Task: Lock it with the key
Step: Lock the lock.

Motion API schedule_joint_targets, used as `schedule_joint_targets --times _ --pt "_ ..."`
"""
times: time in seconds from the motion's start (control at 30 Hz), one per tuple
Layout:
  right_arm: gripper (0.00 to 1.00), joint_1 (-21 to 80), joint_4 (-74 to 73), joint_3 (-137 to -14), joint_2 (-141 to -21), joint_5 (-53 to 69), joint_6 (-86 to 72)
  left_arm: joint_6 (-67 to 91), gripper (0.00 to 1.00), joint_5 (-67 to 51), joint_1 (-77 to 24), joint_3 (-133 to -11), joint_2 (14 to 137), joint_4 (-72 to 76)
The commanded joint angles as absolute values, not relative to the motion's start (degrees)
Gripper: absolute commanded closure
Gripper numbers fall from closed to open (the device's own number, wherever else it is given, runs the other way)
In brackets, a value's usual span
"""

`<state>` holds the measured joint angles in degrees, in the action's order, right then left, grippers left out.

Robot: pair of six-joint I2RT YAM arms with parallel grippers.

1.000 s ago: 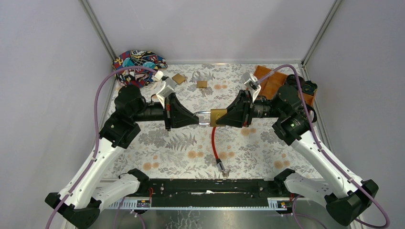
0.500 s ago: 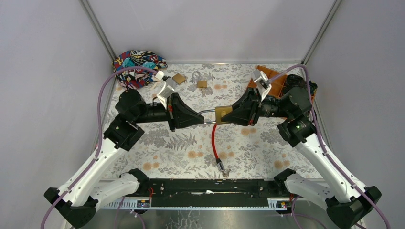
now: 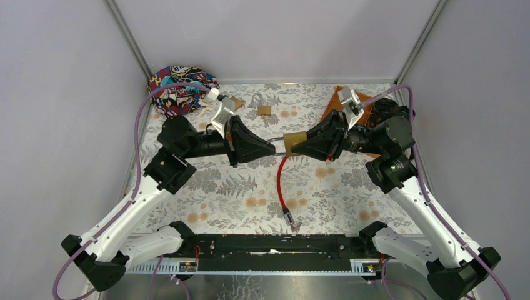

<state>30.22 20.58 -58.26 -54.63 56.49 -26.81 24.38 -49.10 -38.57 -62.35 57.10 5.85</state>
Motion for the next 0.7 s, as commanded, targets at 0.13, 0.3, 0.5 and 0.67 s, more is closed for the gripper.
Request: schedule_joint_targets --times 0.13,0.3,0.5,0.67 --pt "1.00 35.9 25.8 -55.6 -63.5 45.8 -26.3 20.6 1.00 -45.3 -45.9 -69.2 66.8 12.2" --pt "1.00 35.8 23.7 -56.4 -62.9 45.7 -25.0 20.7 1.00 -46.2 -45.8 -68.8 66.6 12.7" --pt "1.00 35.8 18.7 -59.0 -59.4 43.7 -22.6 23.5 0.86 -50.1 -44.6 -65.1 62.8 14.4" --pt "1.00 35.6 18.6 -59.6 -58.1 42.7 -23.1 25.3 0.80 -51.4 -43.3 -65.3 62.5 14.8"
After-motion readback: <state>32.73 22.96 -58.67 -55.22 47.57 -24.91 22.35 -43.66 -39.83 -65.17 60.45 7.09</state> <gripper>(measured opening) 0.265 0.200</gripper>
